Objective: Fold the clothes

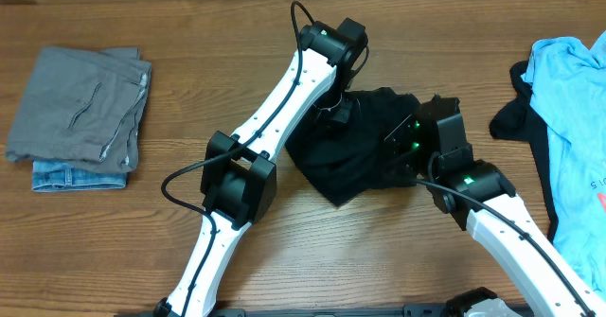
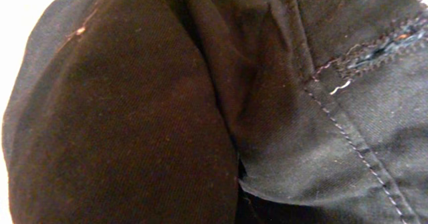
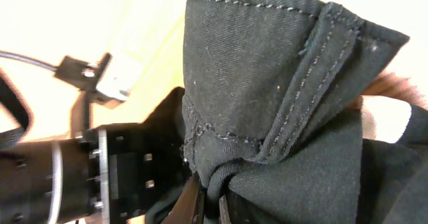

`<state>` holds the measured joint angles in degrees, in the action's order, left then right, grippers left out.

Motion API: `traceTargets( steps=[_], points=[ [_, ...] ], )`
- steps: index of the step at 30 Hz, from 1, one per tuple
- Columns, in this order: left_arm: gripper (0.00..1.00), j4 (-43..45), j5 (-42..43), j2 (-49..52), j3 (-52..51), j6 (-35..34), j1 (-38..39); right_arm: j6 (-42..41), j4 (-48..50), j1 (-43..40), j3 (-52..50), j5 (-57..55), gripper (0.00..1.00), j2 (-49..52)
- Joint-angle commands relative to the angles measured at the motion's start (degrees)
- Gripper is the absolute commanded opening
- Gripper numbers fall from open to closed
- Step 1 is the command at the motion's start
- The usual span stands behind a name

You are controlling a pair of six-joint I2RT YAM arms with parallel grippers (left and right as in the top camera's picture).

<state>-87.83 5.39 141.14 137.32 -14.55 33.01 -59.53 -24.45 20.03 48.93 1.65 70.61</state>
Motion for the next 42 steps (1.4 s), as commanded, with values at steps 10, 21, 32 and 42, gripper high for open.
traceTargets(
  steps=[10,21,32,42],
  points=[
    [0.08,-0.6,-1.0,-2.1,3.8,1.2,-2.8,4.1,-1.2,-3.9,3.6,-0.7,0.04,-1.8],
    [0.93,-3.5,7.0,-8.1,16.8,0.1,-14.0,4.3,-1.9,-5.7,3.6,-0.3,0.04,-1.8],
    [0.94,-5.9,20.8,-7.2,0.9,-4.0,-21.8,4.0,1.4,-5.7,3.6,3.0,0.04,-1.8],
    [0.04,0.1,32.0,-7.2,-24.7,6.8,-20.9,3.8,1.6,-5.7,5.3,7.1,0.04,-1.8]
  ],
)
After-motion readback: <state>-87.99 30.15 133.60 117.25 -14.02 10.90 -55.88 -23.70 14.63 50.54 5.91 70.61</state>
